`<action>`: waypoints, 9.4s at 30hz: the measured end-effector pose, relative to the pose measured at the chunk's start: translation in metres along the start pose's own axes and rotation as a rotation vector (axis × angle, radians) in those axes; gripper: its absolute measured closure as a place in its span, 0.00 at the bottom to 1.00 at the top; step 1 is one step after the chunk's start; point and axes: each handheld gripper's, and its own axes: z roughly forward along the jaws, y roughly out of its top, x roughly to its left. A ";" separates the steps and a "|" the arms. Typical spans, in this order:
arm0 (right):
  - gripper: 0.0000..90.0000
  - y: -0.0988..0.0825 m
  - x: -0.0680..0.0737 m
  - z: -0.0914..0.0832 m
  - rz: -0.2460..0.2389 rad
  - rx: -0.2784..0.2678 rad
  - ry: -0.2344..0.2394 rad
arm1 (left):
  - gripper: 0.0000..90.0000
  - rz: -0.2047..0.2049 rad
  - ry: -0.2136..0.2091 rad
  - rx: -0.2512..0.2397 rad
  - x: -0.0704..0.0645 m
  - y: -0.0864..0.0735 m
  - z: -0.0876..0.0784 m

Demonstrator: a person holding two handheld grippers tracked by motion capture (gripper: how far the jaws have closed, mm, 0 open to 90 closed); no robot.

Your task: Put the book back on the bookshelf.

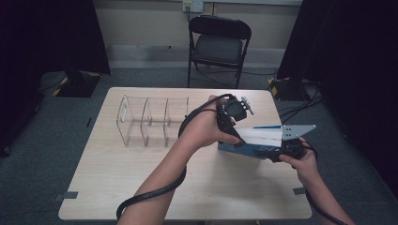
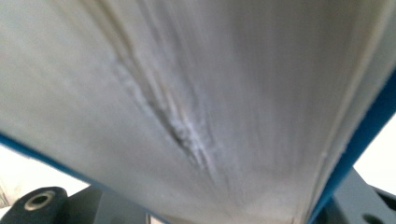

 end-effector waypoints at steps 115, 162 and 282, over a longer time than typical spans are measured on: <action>0.55 0.106 -0.035 -0.027 -0.006 0.422 -0.062 | 0.24 -0.260 -0.040 0.050 0.008 -0.179 0.060; 0.64 0.139 -0.027 0.013 -0.098 0.754 -0.055 | 0.26 -0.290 -0.033 0.029 0.007 -0.211 0.060; 0.54 0.146 0.060 0.043 -0.173 0.650 0.128 | 0.29 -0.230 -0.036 -0.045 0.007 -0.186 0.032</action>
